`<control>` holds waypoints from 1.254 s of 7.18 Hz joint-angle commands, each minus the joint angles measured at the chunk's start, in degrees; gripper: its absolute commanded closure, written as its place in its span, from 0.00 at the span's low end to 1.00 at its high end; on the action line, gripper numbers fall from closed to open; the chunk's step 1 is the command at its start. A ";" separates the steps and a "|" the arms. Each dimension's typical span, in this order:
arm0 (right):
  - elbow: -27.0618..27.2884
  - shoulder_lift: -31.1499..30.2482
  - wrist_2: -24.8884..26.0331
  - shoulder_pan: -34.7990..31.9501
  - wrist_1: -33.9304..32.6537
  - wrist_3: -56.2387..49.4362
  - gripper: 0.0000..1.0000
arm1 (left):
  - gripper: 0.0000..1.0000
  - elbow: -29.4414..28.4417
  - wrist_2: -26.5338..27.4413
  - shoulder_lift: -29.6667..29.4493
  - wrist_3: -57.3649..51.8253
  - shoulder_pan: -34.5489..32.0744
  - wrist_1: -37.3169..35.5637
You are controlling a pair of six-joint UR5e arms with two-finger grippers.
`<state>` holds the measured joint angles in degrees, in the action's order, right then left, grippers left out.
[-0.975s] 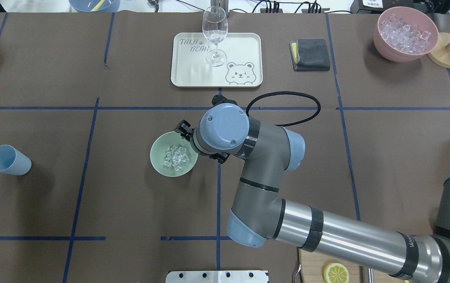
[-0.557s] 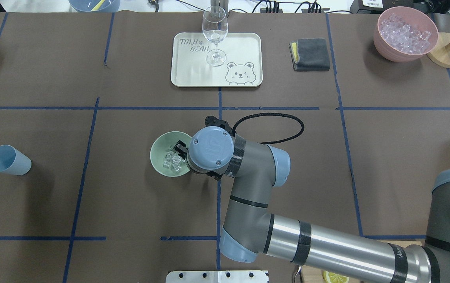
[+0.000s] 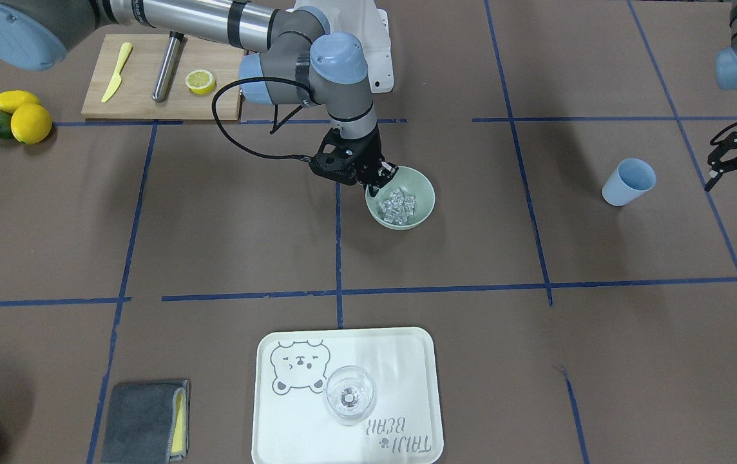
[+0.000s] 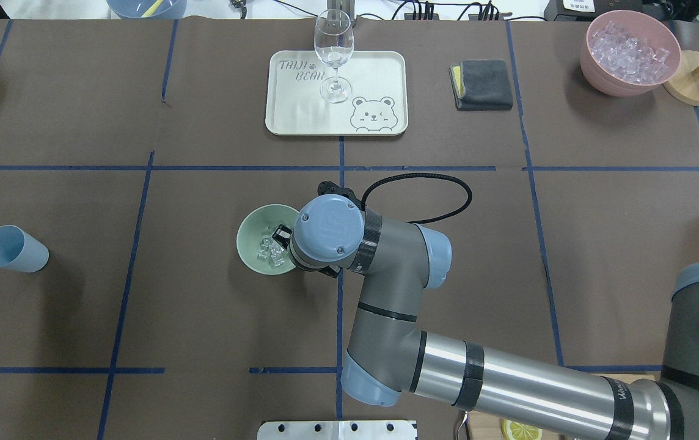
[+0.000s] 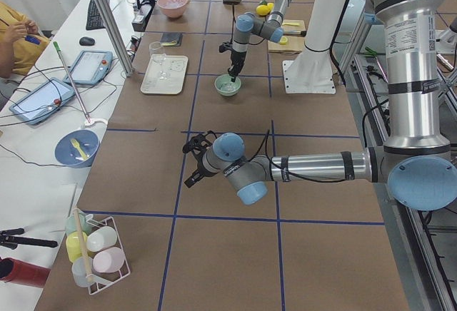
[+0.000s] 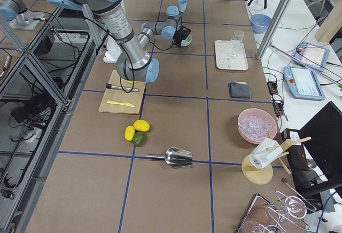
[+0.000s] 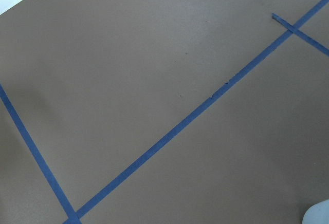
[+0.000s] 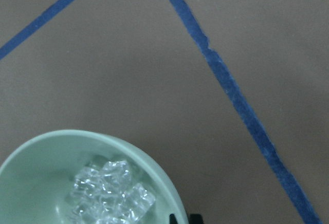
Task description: Pour ice into bowl
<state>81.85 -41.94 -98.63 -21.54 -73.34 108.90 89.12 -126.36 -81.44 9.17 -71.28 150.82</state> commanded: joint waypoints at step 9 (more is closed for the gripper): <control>34.16 -47.59 -14.31 -20.28 0.31 -29.57 1.00 | 0.00 5.70 -0.20 -12.32 15.88 0.26 -31.15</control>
<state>115.55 -84.60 -112.85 -39.21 -73.10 86.90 93.13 -126.39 -91.17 24.93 -71.03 126.95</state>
